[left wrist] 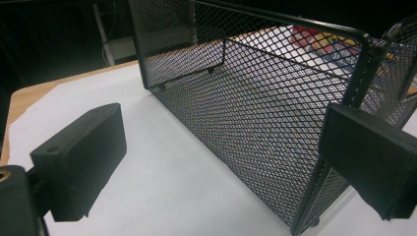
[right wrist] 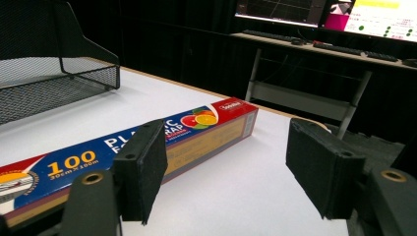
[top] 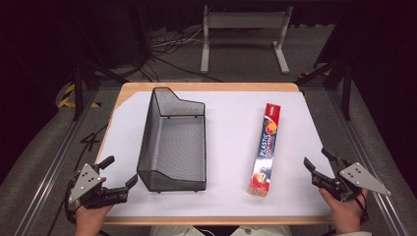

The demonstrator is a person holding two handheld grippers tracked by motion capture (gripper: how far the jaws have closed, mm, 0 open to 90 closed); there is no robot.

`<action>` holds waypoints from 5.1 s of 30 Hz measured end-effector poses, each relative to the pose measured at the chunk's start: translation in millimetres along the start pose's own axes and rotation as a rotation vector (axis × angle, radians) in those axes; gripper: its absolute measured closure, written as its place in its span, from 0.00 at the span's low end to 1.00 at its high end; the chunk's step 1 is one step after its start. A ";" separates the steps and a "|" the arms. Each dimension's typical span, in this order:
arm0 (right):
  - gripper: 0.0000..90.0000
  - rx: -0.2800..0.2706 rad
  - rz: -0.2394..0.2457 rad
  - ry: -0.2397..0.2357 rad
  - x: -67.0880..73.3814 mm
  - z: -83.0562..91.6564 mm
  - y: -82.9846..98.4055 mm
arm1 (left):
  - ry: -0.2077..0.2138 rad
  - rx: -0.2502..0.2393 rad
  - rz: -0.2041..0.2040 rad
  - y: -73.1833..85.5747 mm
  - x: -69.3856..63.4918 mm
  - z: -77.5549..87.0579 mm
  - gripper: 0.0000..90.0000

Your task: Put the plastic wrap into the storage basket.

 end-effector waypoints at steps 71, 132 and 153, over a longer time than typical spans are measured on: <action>1.00 0.290 0.152 -0.631 158.6 -57.5 -45.3 | 0.008 0.003 -0.002 -0.1 -1.9 -0.7 0.06; 1.00 0.641 0.030 -0.333 64.2 -15.1 15.2 | 0.006 -0.003 0.011 -0.3 -1.0 -0.3 0.06; 0.45 0.343 -0.072 -0.296 29.7 -42.3 -55.2 | 0.005 0.007 0.009 1.0 -1.7 -2.0 0.06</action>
Point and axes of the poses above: each handheld gripper's, and its own axes: z roughly backward along the jaws, y roughly out of its underside, x roughly to its left, the point moved 7 cm from there along -z, roughly forward along the jaws, and after that the axes turned 11 degrees about z, right-handed, at the moved point
